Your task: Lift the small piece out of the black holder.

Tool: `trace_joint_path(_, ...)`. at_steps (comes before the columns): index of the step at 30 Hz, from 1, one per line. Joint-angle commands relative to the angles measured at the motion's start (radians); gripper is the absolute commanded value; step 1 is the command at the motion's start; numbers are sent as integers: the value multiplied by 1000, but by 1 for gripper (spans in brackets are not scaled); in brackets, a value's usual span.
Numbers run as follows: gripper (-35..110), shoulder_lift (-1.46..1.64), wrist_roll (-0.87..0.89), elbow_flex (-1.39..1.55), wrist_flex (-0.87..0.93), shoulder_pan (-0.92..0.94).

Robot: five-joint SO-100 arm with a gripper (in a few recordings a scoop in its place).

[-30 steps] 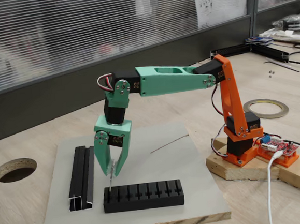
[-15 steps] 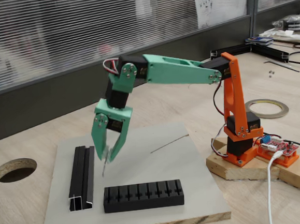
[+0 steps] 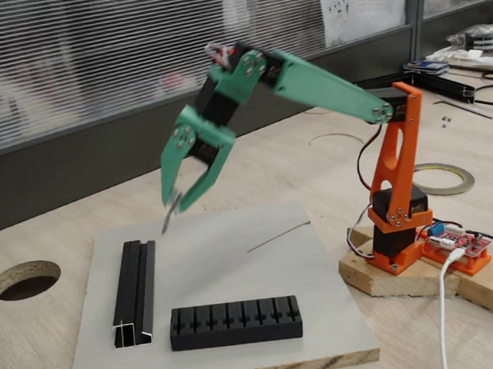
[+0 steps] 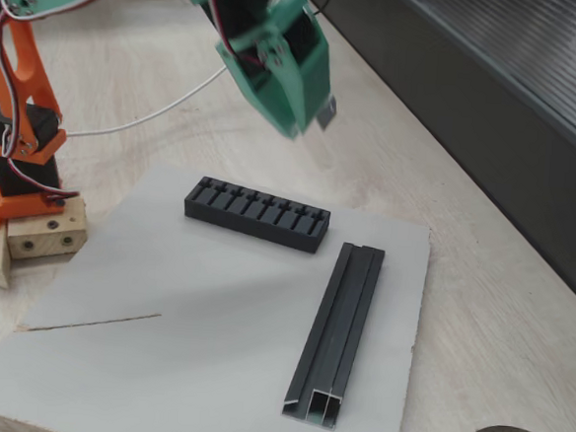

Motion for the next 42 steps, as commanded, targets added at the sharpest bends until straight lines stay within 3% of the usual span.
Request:
trace_joint_path(1,3,129,6,-21,9,-2)
trace_joint_path(24,3,431,3,-18,15,0)
trace_joint_path(42,3,477,6,-12,23,0)
